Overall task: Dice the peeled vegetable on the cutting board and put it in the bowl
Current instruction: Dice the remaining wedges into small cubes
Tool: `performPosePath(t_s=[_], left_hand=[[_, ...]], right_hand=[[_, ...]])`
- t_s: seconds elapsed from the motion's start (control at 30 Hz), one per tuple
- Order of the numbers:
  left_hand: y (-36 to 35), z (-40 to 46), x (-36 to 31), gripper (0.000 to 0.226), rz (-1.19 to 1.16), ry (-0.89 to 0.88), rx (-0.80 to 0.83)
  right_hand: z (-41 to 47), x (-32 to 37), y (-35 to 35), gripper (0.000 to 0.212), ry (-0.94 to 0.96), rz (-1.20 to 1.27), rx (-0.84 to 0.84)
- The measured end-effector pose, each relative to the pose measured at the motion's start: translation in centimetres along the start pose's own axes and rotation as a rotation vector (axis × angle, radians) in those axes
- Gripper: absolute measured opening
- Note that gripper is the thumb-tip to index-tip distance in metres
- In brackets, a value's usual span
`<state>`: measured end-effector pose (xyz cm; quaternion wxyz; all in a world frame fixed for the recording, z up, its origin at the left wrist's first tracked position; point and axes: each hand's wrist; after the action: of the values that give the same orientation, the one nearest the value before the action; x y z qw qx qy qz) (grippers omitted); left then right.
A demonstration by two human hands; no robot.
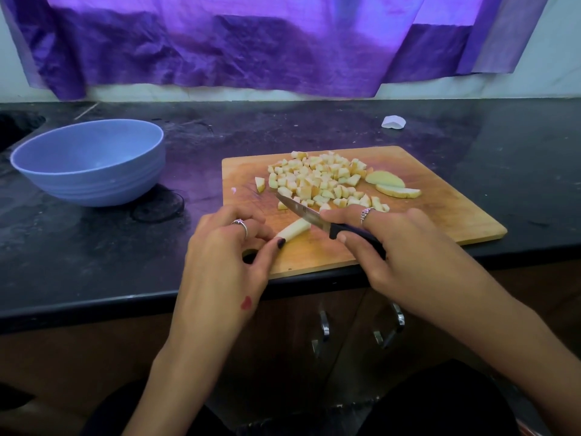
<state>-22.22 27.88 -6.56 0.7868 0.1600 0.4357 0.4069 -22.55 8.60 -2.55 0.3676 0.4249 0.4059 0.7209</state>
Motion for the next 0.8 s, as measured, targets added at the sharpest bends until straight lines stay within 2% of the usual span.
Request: performPosePath(t_s=[0.4, 0.57, 0.67, 0.73, 0.8], left_hand=[[-0.2, -0.2, -0.9, 0.010, -0.008, -0.011, -0.022], [0.1, -0.5, -1.3, 0.012, 0.017, -0.016, -0.014], [0.0, -0.8, -1.5, 0.010, 0.011, -0.013, -0.003], [-0.1, -0.9, -1.7, 0.008, -0.002, -0.004, -0.001], [-0.2, -1.0, -1.7, 0.008, 0.003, -0.004, -0.005]], right_hand=[[-0.8, 0.7, 0.0, 0.044, 0.063, -0.116, 0.089], [-2.1, -0.4, 1.2, 0.046, 0.138, -0.320, 0.094], [-1.9, -1.8, 1.3, 0.046, 0.107, -0.172, -0.060], [-1.7, -2.0, 0.9, 0.039, 0.095, -0.015, -0.095], [-1.6, -1.9, 0.5, 0.028, 0.123, 0.016, -0.105]])
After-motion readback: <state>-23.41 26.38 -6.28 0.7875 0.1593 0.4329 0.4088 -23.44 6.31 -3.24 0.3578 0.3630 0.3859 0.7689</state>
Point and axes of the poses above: each hand's wrist, its own z-axis towards the middle knuckle, its own y-axis out of the back of the hand, x = y × z, and after that the axes turned 6 degrees about -x, right-handed
